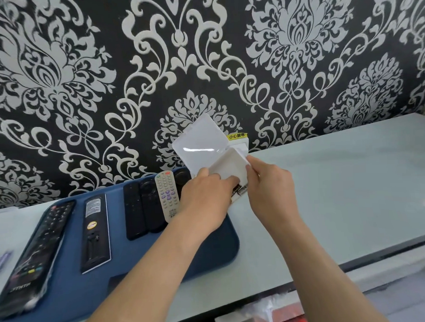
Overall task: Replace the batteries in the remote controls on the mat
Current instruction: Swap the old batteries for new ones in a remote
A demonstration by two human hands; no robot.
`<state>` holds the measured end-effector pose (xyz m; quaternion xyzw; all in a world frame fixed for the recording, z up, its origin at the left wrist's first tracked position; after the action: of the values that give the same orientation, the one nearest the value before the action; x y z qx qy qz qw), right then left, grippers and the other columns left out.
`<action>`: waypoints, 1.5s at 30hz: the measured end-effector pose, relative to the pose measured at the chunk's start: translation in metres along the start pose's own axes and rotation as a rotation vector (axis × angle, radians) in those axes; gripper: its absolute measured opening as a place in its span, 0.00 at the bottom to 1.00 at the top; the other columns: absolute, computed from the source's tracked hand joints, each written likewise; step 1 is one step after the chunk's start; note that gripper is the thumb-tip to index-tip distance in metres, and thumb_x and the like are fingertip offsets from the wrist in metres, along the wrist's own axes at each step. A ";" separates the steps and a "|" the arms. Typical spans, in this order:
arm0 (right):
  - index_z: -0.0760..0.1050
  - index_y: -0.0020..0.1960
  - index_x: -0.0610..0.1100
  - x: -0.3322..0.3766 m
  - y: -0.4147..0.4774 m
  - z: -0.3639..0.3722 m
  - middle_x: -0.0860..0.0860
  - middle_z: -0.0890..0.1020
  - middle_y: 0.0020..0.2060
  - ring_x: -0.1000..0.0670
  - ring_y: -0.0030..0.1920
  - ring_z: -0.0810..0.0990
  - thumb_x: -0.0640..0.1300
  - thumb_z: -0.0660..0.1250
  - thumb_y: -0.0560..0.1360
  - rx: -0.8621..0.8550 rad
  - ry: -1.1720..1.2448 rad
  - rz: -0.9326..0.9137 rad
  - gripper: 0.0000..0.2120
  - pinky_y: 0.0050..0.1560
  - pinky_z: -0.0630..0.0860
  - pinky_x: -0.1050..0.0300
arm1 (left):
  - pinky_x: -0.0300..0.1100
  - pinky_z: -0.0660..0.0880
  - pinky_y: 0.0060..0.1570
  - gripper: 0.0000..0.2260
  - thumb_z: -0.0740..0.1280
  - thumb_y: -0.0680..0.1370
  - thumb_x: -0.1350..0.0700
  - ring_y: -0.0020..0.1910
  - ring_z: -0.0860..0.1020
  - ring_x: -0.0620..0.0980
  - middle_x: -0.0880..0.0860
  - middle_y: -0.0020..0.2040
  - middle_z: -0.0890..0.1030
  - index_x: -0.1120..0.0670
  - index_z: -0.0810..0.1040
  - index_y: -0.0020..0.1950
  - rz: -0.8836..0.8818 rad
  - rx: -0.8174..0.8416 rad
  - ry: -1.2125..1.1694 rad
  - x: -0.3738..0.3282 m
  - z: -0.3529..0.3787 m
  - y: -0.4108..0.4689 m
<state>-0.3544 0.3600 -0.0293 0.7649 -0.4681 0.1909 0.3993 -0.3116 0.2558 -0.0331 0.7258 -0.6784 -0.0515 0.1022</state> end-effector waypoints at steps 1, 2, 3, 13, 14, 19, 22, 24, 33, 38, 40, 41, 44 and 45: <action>0.78 0.63 0.43 -0.001 0.000 0.000 0.45 0.76 0.33 0.45 0.37 0.69 0.40 0.56 0.82 0.002 0.002 0.008 0.15 0.40 0.69 0.49 | 0.45 0.64 0.34 0.16 0.62 0.79 0.53 0.53 0.69 0.53 0.50 0.48 0.78 0.40 0.68 0.65 0.009 0.008 -0.021 0.000 0.000 0.001; 0.78 0.63 0.44 -0.002 0.000 0.000 0.44 0.79 0.34 0.45 0.37 0.69 0.40 0.56 0.82 0.004 0.005 0.015 0.15 0.41 0.70 0.49 | 0.45 0.65 0.35 0.16 0.62 0.79 0.54 0.53 0.69 0.53 0.50 0.49 0.78 0.40 0.67 0.66 0.019 0.017 -0.029 0.001 -0.001 0.002; 0.79 0.62 0.43 -0.002 0.000 0.000 0.43 0.80 0.35 0.44 0.37 0.70 0.40 0.56 0.82 0.003 0.008 0.021 0.15 0.41 0.71 0.48 | 0.45 0.66 0.36 0.17 0.62 0.79 0.54 0.53 0.70 0.54 0.50 0.49 0.78 0.39 0.67 0.66 0.032 0.035 -0.023 0.001 -0.002 0.003; 0.78 0.46 0.41 -0.003 -0.001 -0.002 0.48 0.75 0.30 0.40 0.37 0.71 0.40 0.56 0.82 0.029 -0.023 0.064 0.13 0.37 0.69 0.49 | 0.45 0.75 0.39 0.15 0.65 0.72 0.59 0.45 0.77 0.53 0.49 0.45 0.80 0.44 0.78 0.55 0.188 0.289 -0.076 -0.013 0.001 0.017; 0.75 0.43 0.41 -0.006 -0.001 -0.002 0.49 0.72 0.28 0.41 0.36 0.69 0.40 0.56 0.82 0.039 -0.035 0.085 0.13 0.35 0.65 0.50 | 0.45 0.76 0.41 0.13 0.66 0.72 0.58 0.45 0.78 0.53 0.49 0.45 0.81 0.45 0.79 0.54 0.186 0.284 -0.089 -0.013 0.000 0.018; 0.61 0.31 0.45 -0.022 0.001 -0.002 0.50 0.66 0.25 0.46 0.29 0.63 0.40 0.57 0.81 0.070 -0.034 0.214 0.19 0.28 0.57 0.54 | 0.44 0.76 0.44 0.09 0.67 0.73 0.57 0.44 0.77 0.50 0.48 0.44 0.81 0.46 0.80 0.49 0.155 0.221 -0.199 -0.008 -0.014 0.017; 0.58 0.29 0.46 -0.024 -0.001 -0.002 0.50 0.64 0.25 0.49 0.28 0.61 0.39 0.56 0.80 0.078 -0.030 0.256 0.21 0.27 0.55 0.54 | 0.44 0.76 0.42 0.13 0.63 0.73 0.61 0.46 0.77 0.50 0.48 0.45 0.80 0.46 0.80 0.50 0.207 0.388 -0.096 -0.013 -0.003 0.018; 0.58 0.29 0.46 -0.024 -0.002 -0.003 0.50 0.64 0.25 0.49 0.28 0.60 0.38 0.56 0.80 0.089 -0.028 0.265 0.21 0.27 0.55 0.54 | 0.48 0.78 0.45 0.15 0.60 0.73 0.63 0.47 0.77 0.51 0.48 0.48 0.80 0.47 0.80 0.52 0.217 0.505 -0.069 -0.016 0.004 0.019; 0.57 0.30 0.46 -0.028 -0.001 -0.003 0.50 0.63 0.26 0.48 0.28 0.59 0.38 0.56 0.80 0.091 -0.113 0.300 0.20 0.27 0.54 0.55 | 0.39 0.78 0.47 0.11 0.75 0.69 0.51 0.44 0.79 0.42 0.42 0.44 0.83 0.46 0.83 0.51 0.187 0.609 -0.253 -0.012 -0.009 0.021; 0.58 0.31 0.43 -0.041 -0.003 -0.002 0.48 0.65 0.27 0.48 0.27 0.61 0.36 0.57 0.78 0.118 -0.156 0.385 0.18 0.26 0.55 0.56 | 0.36 0.78 0.47 0.07 0.76 0.68 0.53 0.39 0.80 0.36 0.40 0.38 0.84 0.47 0.85 0.46 0.080 0.494 -0.521 0.004 -0.014 0.019; 0.59 0.31 0.43 -0.046 -0.005 -0.002 0.48 0.66 0.28 0.47 0.28 0.63 0.35 0.57 0.76 0.136 -0.177 0.429 0.16 0.26 0.56 0.55 | 0.34 0.77 0.46 0.06 0.75 0.70 0.54 0.38 0.80 0.35 0.40 0.37 0.84 0.47 0.85 0.46 0.038 0.432 -0.582 0.009 -0.013 0.017; 0.59 0.32 0.43 -0.048 -0.006 -0.002 0.48 0.67 0.29 0.45 0.30 0.65 0.35 0.57 0.76 0.149 -0.188 0.449 0.15 0.26 0.57 0.55 | 0.34 0.77 0.45 0.06 0.74 0.70 0.54 0.38 0.80 0.36 0.40 0.37 0.84 0.47 0.85 0.46 0.026 0.405 -0.597 0.011 -0.012 0.016; 0.67 0.38 0.42 -0.042 -0.010 -0.002 0.46 0.74 0.38 0.40 0.44 0.73 0.41 0.57 0.78 0.192 -0.229 0.447 0.09 0.35 0.65 0.55 | 0.32 0.76 0.41 0.05 0.74 0.70 0.55 0.36 0.80 0.37 0.42 0.35 0.84 0.47 0.85 0.44 -0.048 0.254 -0.699 0.017 -0.012 0.014; 0.71 0.45 0.42 -0.035 -0.009 -0.004 0.45 0.77 0.43 0.39 0.50 0.74 0.44 0.56 0.79 0.176 -0.257 0.401 0.09 0.41 0.67 0.53 | 0.32 0.77 0.40 0.04 0.74 0.71 0.57 0.35 0.80 0.38 0.43 0.35 0.84 0.47 0.85 0.43 -0.101 0.172 -0.790 0.023 -0.015 0.013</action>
<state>-0.3639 0.3851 -0.0542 0.7065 -0.6389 0.2076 0.2227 -0.3195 0.2335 -0.0144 0.6884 -0.6306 -0.2747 -0.2301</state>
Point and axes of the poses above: each hand's wrist, its own y-axis towards the middle knuckle, its own z-axis out of the palm, x = y × z, the point moved 8 cm from there along y, towards the middle knuckle
